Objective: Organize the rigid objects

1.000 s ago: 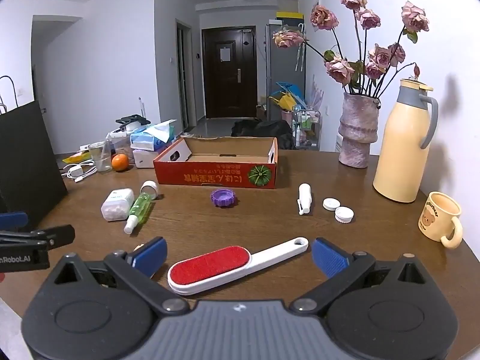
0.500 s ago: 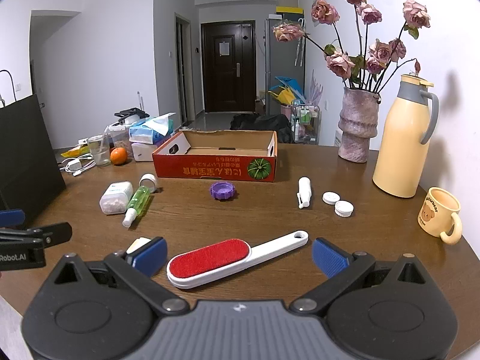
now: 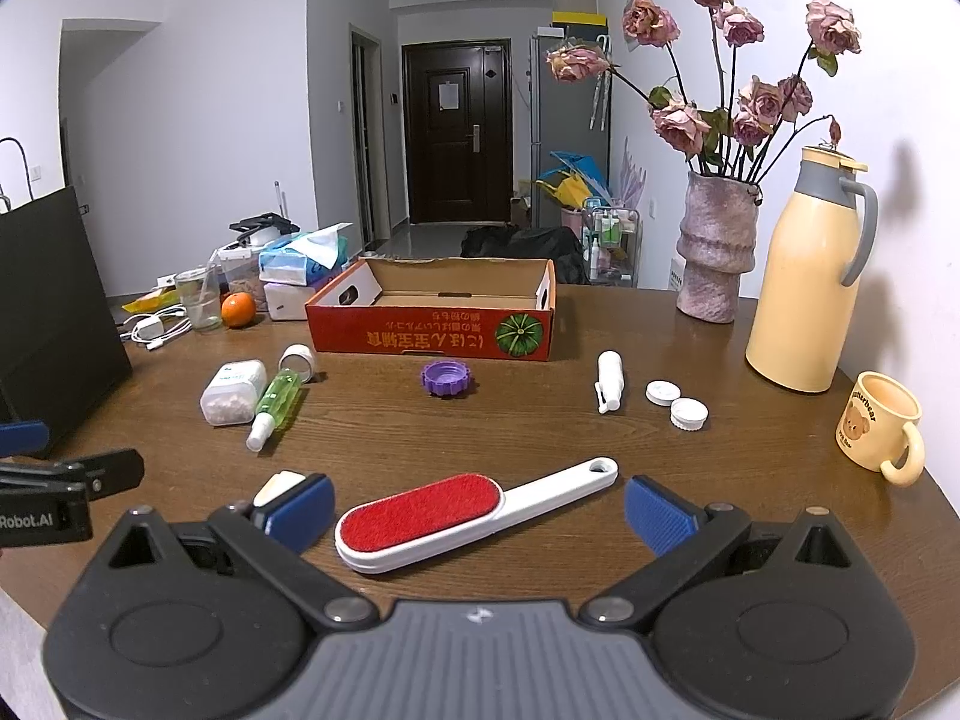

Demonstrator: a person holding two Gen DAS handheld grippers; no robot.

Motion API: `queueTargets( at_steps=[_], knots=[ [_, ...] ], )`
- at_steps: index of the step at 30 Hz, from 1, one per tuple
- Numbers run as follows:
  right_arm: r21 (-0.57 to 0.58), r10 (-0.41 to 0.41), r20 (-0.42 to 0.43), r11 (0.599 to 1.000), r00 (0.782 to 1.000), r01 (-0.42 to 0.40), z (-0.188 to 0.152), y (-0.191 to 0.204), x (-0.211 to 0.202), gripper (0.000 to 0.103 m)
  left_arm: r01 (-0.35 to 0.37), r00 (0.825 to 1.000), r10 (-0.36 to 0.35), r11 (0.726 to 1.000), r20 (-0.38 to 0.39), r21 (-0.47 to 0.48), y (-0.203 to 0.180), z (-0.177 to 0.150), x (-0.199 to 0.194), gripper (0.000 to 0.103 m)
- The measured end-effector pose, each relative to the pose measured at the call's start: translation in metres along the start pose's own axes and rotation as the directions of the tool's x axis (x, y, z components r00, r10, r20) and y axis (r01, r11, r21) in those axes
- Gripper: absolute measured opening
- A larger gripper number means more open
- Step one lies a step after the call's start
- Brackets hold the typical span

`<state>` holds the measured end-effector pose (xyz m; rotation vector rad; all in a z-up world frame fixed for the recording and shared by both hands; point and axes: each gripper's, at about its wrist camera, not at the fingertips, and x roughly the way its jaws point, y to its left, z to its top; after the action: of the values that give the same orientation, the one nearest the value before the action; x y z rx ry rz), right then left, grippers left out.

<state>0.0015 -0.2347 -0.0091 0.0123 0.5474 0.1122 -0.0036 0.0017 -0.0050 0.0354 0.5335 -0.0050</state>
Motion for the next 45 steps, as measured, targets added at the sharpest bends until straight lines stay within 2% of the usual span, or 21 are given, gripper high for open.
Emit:
queueTargets(
  at_steps=[19,45],
  knots=[
    [-0.005,0.003,0.0,1.0,1.0,-0.003,-0.004,0.003,-0.002,0.103,0.0,1.0,0.0,1.0,0.009,0.002,-0.002,-0.003,-0.009,0.103],
    [-0.01,0.009,-0.019,1.0,1.0,-0.009,-0.004,0.01,0.002,0.103,0.004,1.0,-0.004,1.0,-0.004,0.0,0.001,-0.004,-0.003,0.103]
  ],
)
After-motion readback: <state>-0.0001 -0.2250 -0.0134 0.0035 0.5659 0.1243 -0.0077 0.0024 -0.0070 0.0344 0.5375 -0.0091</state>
